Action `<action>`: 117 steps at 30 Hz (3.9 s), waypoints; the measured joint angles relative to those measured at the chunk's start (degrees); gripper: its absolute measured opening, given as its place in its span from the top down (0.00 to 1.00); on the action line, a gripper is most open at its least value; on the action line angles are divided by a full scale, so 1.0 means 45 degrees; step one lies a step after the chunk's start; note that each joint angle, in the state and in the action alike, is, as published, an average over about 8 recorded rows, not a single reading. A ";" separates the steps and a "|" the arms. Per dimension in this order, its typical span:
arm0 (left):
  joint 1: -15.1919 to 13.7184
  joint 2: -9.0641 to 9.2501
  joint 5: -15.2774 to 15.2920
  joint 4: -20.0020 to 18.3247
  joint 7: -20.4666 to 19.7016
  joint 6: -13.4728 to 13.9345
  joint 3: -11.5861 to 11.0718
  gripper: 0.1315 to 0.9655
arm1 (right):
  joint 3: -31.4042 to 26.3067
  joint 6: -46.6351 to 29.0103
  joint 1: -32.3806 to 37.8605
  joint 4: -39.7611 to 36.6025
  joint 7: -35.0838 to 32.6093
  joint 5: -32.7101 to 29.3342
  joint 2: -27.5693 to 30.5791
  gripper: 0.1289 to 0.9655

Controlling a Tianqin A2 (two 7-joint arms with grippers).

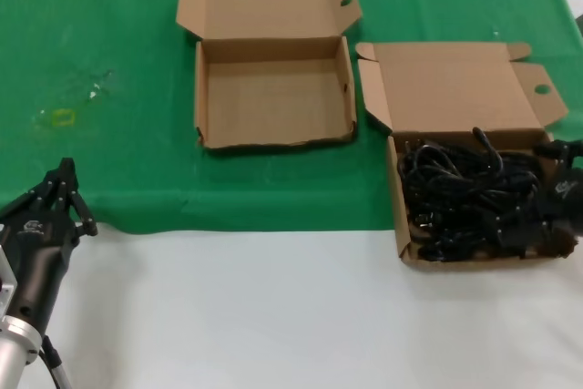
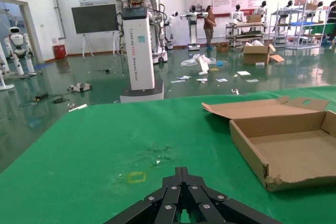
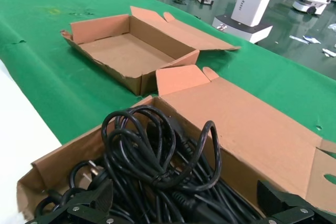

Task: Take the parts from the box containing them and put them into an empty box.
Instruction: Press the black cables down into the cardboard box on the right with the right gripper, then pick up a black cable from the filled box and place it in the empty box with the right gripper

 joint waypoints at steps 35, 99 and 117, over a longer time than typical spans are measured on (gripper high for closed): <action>0.0000 0.0000 0.0000 0.0000 0.0000 0.0000 0.0000 0.99 | 0.0063 -0.0098 0.0509 -0.0517 -0.0018 -0.0726 -0.0689 0.48; 0.0000 0.0000 0.0001 0.0000 -0.0002 0.0000 0.0000 0.99 | -0.0455 0.0460 0.2260 0.1063 0.1955 -0.1774 -0.1183 0.95; 0.0000 -0.0001 0.0007 0.0000 -0.0008 -0.0001 0.0001 0.99 | -0.1249 -0.0653 0.6429 -0.4972 -0.1926 -0.1348 -0.5524 0.95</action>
